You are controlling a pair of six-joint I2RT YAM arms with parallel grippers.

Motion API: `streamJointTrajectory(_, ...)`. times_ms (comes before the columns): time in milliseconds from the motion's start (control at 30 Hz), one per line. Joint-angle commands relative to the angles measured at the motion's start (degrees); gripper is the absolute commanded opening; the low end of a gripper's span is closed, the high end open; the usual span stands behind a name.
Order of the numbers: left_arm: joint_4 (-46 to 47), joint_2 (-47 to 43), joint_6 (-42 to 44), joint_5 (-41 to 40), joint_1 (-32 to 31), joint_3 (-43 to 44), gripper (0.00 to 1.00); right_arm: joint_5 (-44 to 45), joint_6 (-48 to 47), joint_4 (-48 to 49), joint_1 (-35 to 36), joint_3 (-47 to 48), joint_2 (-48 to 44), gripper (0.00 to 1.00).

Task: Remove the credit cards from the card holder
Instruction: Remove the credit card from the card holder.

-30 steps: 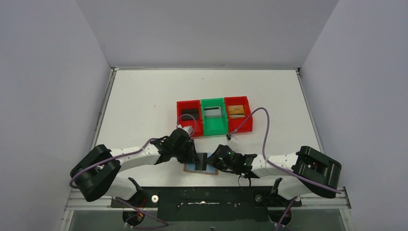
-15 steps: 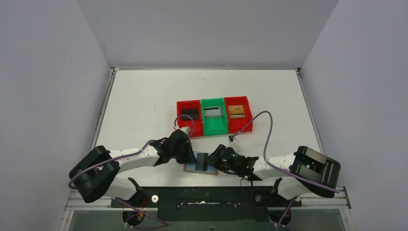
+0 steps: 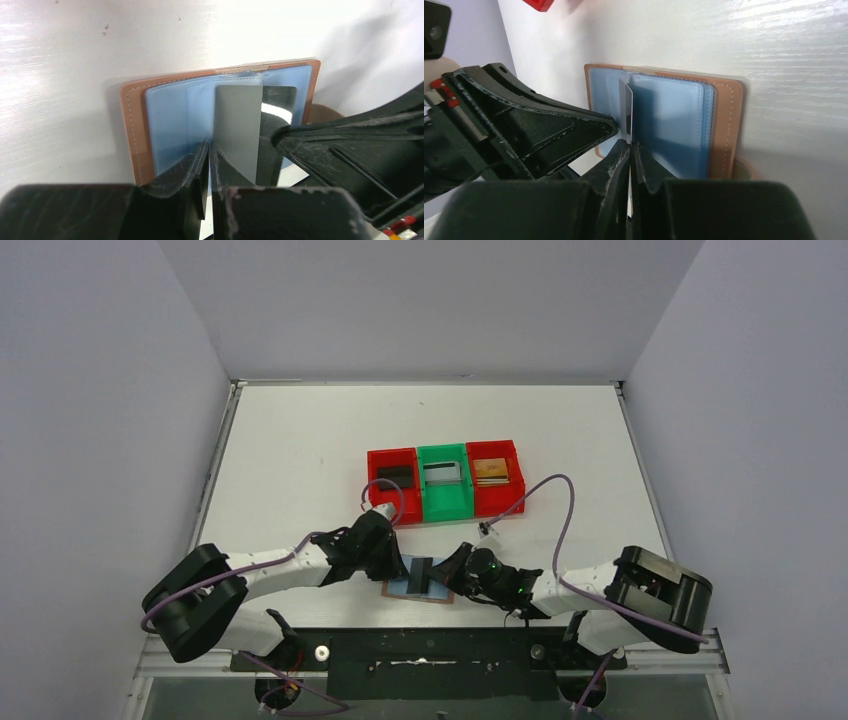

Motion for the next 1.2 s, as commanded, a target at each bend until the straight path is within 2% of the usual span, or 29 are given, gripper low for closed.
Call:
streamJointTrajectory(0, -5.42, -0.2, 1.19, -4.13, -0.35, -0.93, 0.07, 4.01, -0.76, -4.59, -0.36, -0.6, -6.02, 0.01)
streamJointTrajectory(167, -4.94, 0.05, 1.31, -3.89, -0.35, -0.68, 0.07, 4.78, -0.41, -6.92, -0.5, -1.61, -9.32, 0.03)
streamJointTrajectory(533, -4.27, 0.92, 2.5, -2.41, -0.41, 0.13, 0.07, 0.68, -0.76, 2.29, -0.76, 0.31, -2.12, 0.24)
streamJointTrajectory(567, -4.19, 0.98, 2.56, -2.41, -0.42, 0.13, 0.07, 0.28, -0.89, 2.87, -0.85, 0.65, -1.59, 0.24)
streamJointTrajectory(767, -5.41, 0.0, 2.21, -3.88, -0.35, 0.28, 0.07, 1.72, -1.02, -2.44, -0.92, 1.28, -3.46, 0.02)
streamJointTrajectory(1000, -8.7, -5.73, 1.87, -7.93, 0.07, 0.9, 0.09, 6.29, -1.38, -14.48, -1.26, 0.26, -13.88, 0.01)
streamJointTrajectory(1167, -11.88, -9.53, 1.85, -10.16, 0.43, 2.48, 0.19, 8.31, -2.08, -17.63, -1.59, -0.38, -21.33, 0.0)
